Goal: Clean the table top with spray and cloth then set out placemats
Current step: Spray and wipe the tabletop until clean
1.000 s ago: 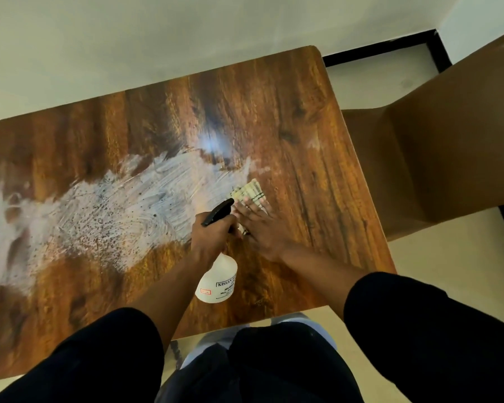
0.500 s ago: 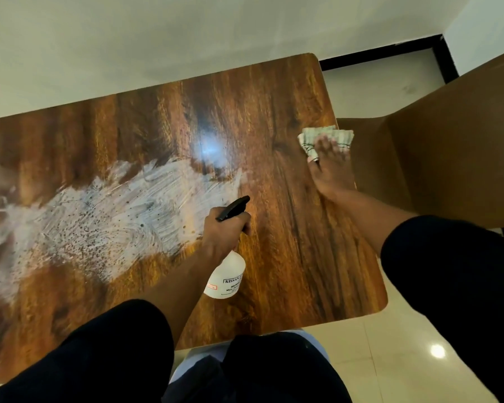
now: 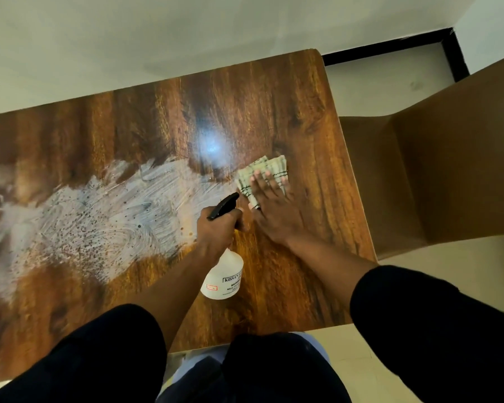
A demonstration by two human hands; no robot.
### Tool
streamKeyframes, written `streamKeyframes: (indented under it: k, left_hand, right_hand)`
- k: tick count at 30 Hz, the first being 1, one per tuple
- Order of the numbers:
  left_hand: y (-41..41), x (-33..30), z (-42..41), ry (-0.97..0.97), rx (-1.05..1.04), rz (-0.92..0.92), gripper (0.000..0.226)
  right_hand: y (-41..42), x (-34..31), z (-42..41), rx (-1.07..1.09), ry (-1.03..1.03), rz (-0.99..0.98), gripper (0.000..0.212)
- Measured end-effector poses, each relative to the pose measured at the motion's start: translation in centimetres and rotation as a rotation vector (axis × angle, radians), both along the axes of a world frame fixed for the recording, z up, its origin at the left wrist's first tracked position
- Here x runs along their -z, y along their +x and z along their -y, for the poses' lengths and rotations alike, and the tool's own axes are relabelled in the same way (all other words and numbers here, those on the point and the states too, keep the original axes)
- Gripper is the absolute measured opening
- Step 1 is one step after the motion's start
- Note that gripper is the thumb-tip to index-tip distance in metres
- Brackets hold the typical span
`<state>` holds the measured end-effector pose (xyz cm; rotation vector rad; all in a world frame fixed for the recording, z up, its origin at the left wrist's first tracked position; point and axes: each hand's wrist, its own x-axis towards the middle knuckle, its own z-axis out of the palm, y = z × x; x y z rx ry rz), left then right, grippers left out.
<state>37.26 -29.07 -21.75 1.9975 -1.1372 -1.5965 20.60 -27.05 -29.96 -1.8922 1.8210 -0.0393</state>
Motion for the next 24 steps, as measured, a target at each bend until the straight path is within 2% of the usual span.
streamKeyframes:
  k: [4,6,11,16,20,24]
  left_hand:
    - [2.1,0.0,-0.6,0.031,-0.064,0.018,0.021]
    - [3.1,-0.2,-0.7,0.032,-0.066,0.02,0.014]
    - [5.0,-0.6,-1.8,0.042,-0.116,0.041,0.029]
    - [6.6,-0.4,-2.8,0.067,-0.174,0.06,0.024]
    - [7.4,-0.2,-3.2,0.077,-0.296,0.091,0.019]
    - [8.5,-0.4,-3.6,0.081,-0.343,0.07,0.019]
  right_hand:
    - [-0.8,0.2,-0.8,-0.131,-0.033,0.033,0.074]
    - [-2.6,0.2,-0.1,-0.132,-0.034,0.005,0.078]
    - [-6.2,0.5,3.4,0.238,-0.033,-0.042,0.067]
    - [-2.4,0.2,4.9,0.366,0.044,-0.064,0.068]
    - [2.8,-0.2,4.4,0.168,0.072,0.012,0.07]
    - [9.2,-0.8,2.0,-0.211,0.065,0.006,0.071]
